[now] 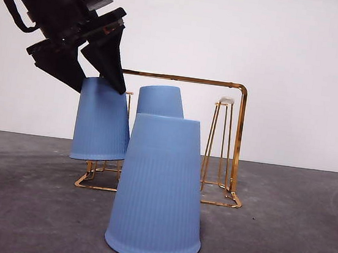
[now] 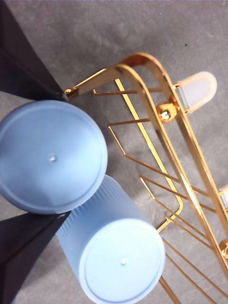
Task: The left arm pick up the left cup on cup holder and place it on desk, then the right arm insert the right cup into the first cup, and then the left arm insert the mid cup into the first cup
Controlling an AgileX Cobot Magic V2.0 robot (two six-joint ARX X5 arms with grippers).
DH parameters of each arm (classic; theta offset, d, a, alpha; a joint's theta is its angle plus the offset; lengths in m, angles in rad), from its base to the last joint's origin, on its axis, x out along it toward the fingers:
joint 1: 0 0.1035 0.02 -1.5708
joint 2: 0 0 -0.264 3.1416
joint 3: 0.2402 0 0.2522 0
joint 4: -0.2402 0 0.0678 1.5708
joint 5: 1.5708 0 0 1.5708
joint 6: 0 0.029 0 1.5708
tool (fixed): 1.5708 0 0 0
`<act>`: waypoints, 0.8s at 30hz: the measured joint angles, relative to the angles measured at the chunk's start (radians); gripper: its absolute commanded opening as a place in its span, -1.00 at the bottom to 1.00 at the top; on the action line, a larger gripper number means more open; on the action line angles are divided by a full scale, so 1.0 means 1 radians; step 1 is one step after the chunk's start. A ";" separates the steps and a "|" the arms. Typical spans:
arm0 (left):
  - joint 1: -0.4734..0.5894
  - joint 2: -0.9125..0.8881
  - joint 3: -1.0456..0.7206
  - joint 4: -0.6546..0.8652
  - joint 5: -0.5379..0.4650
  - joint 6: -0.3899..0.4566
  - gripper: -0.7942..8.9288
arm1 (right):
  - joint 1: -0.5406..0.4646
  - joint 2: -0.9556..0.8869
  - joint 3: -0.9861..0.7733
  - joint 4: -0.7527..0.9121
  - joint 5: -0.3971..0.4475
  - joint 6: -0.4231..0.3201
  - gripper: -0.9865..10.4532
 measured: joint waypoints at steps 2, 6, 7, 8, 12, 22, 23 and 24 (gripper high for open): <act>0.000 0.000 0.002 -0.002 0.000 0.000 -0.27 | 0.000 0.000 0.000 0.000 0.000 0.005 -0.03; 0.000 -0.007 0.023 -0.007 0.000 0.000 -0.27 | 0.000 0.000 0.000 0.000 0.000 0.015 -0.03; 0.000 -0.016 0.026 -0.004 -0.001 0.000 -0.27 | 0.000 0.000 0.000 0.000 0.000 0.017 -0.03; 0.000 -0.026 0.027 -0.003 -0.002 0.000 -0.27 | 0.000 0.000 0.000 0.000 0.000 0.018 -0.03; 0.000 -0.078 0.027 -0.008 -0.011 0.000 -0.27 | 0.000 0.000 0.000 0.000 0.000 0.019 -0.03; 0.000 -0.258 0.027 -0.069 -0.012 0.000 -0.27 | 0.000 0.000 0.000 0.000 0.000 0.019 -0.03; 0.000 -0.279 0.027 -0.075 -0.012 0.000 -0.27 | 0.000 0.000 0.000 0.000 0.000 0.019 -0.03; 0.000 -0.306 0.027 -0.084 -0.012 0.000 -0.27 | 0.000 0.000 0.000 0.000 0.000 0.019 -0.03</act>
